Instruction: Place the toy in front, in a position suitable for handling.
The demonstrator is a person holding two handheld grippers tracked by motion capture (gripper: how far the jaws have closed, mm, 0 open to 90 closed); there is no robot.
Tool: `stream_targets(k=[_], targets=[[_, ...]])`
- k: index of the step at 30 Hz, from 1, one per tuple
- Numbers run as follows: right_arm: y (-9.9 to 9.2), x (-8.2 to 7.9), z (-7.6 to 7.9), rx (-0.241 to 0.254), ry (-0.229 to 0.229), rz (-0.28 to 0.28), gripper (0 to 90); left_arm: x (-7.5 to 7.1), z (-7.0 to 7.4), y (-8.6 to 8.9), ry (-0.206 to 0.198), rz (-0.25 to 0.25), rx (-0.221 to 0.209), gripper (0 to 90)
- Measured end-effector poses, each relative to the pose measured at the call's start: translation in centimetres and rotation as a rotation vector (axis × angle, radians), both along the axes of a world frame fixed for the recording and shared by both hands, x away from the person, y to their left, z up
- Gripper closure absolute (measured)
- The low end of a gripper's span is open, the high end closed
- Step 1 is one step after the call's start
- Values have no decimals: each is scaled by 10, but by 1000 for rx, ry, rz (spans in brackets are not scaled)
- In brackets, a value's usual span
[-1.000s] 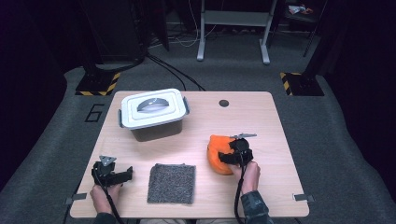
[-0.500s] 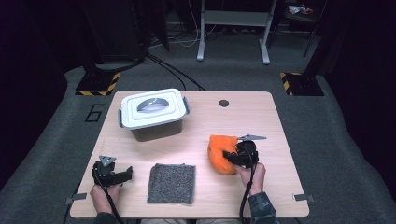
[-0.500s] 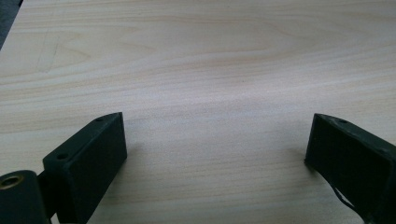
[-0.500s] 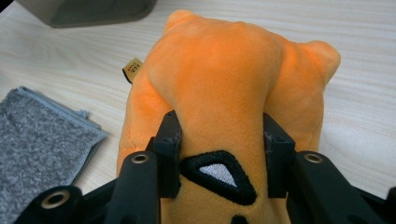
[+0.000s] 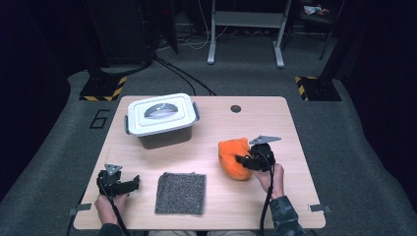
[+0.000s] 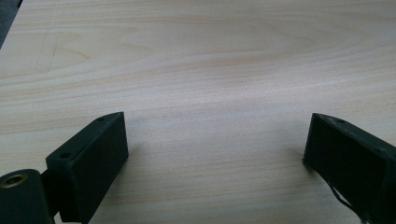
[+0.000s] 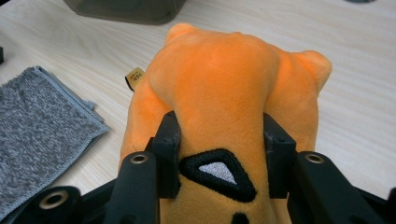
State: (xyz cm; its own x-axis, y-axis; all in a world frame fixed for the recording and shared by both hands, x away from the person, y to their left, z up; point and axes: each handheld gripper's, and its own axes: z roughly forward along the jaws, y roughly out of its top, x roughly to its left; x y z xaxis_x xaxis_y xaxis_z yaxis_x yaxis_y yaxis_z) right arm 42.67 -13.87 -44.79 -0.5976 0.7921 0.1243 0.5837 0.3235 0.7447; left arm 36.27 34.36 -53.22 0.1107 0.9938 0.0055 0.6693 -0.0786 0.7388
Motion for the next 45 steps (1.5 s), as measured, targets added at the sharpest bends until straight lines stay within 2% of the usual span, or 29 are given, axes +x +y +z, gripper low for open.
stream_targets(k=[9,14,15,17,22,23,28,33,34,35,36,37,39,42,45], targets=[[4,17,9,-41,-80,127,578,0,0,0,0,-1,1,58],[10,25,11,-50,-97,177,578,0,0,0,0,-1,1,58],[13,27,14,-60,-106,205,579,0,0,0,0,-1,1,58],[16,30,16,-73,-119,228,579,0,0,0,0,-1,1,58],[21,37,15,-96,-115,255,578,0,0,0,-1,-1,1,59],[22,39,15,-106,-136,277,577,0,0,0,-1,-1,1,59],[30,47,18,-116,-161,322,567,0,0,0,0,-2,2,59],[36,55,12,-125,-139,326,552,0,0,0,0,-2,2,59],[41,60,4,-158,-119,335,501,0,0,0,0,-2,2,59],[44,61,0,-180,-106,320,473,0,0,0,0,-2,2,60],[44,61,0,-180,-106,320,473,0,0,0,0,-2,2,61],[45,60,-4,-180,-111,307,380,0,0,0,0,-3,2,61],[44,60,-2,-166,-107,271,289,0,0,0,0,-2,2,61],[40,56,3,-149,-110,238,226,0,0,0,1,-3,2,62],[34,47,14,-118,-118,161,146,0,0,0,0,-3,2,62]])
